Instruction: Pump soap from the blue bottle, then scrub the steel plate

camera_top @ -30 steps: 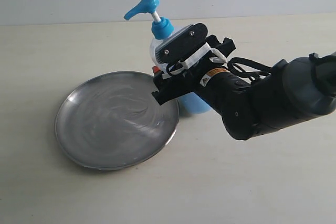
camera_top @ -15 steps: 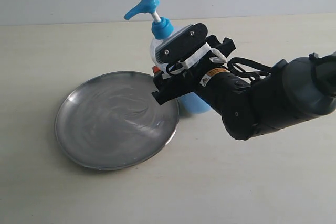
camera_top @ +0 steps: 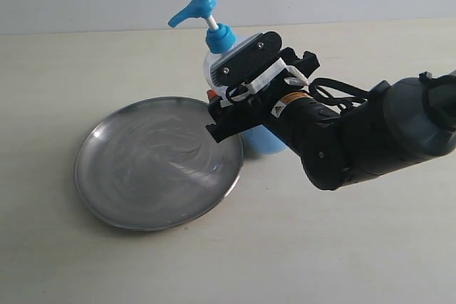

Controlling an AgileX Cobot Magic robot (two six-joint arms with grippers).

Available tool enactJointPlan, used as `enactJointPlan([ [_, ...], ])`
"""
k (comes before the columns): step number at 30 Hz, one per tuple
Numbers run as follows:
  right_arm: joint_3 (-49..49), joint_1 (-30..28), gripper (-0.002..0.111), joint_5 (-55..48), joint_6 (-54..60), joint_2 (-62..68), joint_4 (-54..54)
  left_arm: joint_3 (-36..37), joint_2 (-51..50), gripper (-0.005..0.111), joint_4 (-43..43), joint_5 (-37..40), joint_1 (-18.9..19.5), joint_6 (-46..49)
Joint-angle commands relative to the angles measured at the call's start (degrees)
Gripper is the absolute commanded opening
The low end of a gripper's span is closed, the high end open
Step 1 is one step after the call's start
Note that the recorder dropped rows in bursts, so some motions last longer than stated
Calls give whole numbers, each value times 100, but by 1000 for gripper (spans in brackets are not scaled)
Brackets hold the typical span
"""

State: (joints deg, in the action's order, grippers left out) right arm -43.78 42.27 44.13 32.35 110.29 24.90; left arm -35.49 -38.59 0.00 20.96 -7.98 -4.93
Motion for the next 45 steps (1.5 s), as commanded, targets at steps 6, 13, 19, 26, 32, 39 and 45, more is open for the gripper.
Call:
enactJointPlan([
  [6, -45, 2, 0, 356, 44, -57, -112, -33, -8, 0, -32, -26, 4, 18],
  [13, -45, 2, 0, 356, 44, -57, -112, -36, -8, 0, -32, -37, 4, 18],
  [19, -45, 2, 0, 356, 44, -57, -112, -36, -8, 0, -32, -37, 4, 18],
  [26, -45, 2, 0, 356, 44, -57, -135, -36, -8, 0, -32, -26, 4, 18],
  [32, -45, 2, 0, 356, 54, -57, -135, -36, -320, 0, -72, 596, 4, 18],
  [39, -45, 2, 0, 356, 54, -57, -135, -36, -1560, 0, -1114, 1548, 4, 1084],
  [45, -45, 2, 0, 356, 43, -57, -135, -223, -2174, 0, -3316, 1681, 4, 3025],
])
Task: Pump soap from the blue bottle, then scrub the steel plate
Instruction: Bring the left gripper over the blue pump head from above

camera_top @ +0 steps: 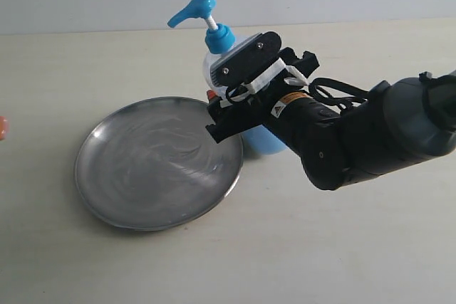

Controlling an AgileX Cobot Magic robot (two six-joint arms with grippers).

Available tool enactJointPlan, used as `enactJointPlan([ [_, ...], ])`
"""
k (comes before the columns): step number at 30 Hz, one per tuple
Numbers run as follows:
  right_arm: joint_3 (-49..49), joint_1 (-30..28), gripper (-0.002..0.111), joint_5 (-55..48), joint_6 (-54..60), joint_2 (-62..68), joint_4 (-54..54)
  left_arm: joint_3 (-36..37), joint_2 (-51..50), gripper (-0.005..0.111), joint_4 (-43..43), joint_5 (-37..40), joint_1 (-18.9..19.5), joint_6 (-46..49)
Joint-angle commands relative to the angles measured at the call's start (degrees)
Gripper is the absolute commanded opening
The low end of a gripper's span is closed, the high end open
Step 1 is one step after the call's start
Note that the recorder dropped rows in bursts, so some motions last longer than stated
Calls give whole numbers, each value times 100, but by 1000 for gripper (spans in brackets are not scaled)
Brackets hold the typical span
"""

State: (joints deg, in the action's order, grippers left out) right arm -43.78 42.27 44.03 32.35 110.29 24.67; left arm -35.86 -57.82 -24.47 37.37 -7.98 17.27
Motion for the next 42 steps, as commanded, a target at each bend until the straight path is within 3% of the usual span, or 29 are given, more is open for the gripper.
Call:
enactJointPlan([
  [1, -45, 2, 0, 366, 43, -57, -112, -302, -353, 0, -915, 105, 4, 843],
  [24, -45, 2, 0, 366, 43, -57, -112, -2454, -1623, 0, -929, 969, -20, 857],
  [36, -45, 2, 0, 402, -113, -42, -123, -3921, -2723, 0, -878, 1267, -1023, 862],
  [42, -45, 2, 0, 402, -110, -27, -135, -4659, -3204, 0, -890, 1351, -1285, 714],
])
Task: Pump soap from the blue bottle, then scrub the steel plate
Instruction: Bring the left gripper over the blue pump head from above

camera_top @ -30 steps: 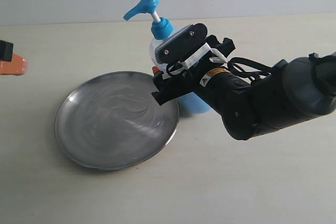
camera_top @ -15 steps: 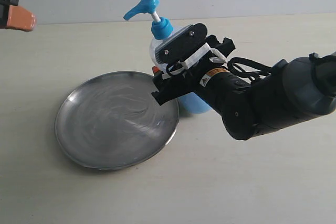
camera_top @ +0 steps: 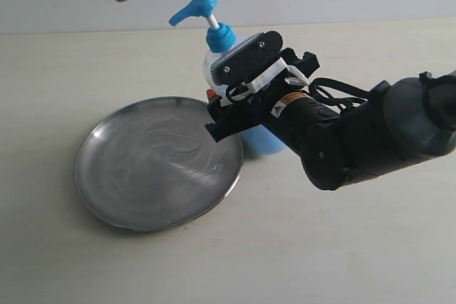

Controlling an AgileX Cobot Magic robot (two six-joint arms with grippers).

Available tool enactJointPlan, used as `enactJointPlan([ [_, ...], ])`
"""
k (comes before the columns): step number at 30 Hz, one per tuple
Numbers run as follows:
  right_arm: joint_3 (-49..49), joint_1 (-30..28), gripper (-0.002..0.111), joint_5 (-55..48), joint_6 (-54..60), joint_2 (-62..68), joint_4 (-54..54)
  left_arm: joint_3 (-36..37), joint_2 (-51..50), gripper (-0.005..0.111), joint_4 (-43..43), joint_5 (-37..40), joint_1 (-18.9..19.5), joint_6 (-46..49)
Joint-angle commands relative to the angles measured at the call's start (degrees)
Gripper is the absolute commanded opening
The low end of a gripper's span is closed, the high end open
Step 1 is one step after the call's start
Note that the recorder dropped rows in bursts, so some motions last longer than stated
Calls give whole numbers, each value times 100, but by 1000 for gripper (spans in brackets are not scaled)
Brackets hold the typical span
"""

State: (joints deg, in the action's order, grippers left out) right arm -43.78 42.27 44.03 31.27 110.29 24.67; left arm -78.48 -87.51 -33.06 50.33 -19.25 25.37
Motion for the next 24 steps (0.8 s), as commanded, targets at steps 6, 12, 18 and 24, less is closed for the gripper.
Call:
enactJointPlan([
  [6, -45, 2, 0, 412, -2, -29, -152, -905, -583, 0, -44, 248, -397, -160],
  [12, -45, 2, 0, 412, -83, -29, -235, -1168, -743, 0, 72, 263, -738, -160],
  [18, -45, 2, 0, 412, -83, -29, -258, -1280, -907, 0, 214, 263, -877, -180],
  [24, -45, 2, 0, 412, -83, -29, -258, -1280, -1001, 0, 294, 306, -877, -221],
])
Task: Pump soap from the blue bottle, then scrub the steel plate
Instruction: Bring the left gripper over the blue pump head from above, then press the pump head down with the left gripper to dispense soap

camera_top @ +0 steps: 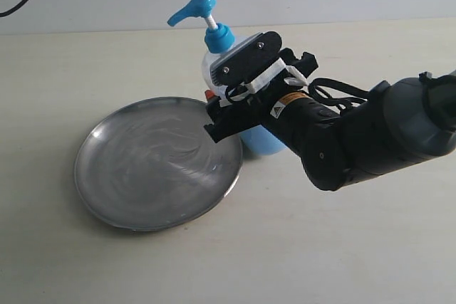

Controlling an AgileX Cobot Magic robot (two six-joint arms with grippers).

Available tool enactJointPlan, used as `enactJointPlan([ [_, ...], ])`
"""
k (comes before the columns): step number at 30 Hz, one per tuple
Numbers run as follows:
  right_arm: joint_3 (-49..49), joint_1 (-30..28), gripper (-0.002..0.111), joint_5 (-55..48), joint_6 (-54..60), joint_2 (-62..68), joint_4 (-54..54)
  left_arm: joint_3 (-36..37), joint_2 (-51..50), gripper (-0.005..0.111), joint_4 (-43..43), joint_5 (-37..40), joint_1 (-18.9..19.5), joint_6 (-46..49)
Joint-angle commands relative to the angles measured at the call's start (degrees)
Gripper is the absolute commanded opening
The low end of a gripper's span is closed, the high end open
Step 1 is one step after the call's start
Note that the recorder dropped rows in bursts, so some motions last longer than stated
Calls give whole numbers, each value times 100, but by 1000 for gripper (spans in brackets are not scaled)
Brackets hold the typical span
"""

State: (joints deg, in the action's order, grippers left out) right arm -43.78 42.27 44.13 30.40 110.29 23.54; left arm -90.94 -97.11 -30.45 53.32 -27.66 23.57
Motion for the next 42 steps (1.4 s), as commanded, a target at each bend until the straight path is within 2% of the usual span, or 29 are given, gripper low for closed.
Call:
enactJointPlan([
  [1, -45, 2, 0, 401, 4, -29, -145, -34, -43, 0, 33, -5, -37, -41],
  [24, -45, 2, 0, 401, -6, -29, -158, -34, -314, 0, -94, -124, -37, -90],
  [35, -45, 2, 0, 401, -5, -29, -169, -34, -371, 0, -136, 202, -46, -129],
  [42, -45, 2, 0, 401, -5, -29, -169, -34, -592, 0, -90, 376, -238, -129],
])
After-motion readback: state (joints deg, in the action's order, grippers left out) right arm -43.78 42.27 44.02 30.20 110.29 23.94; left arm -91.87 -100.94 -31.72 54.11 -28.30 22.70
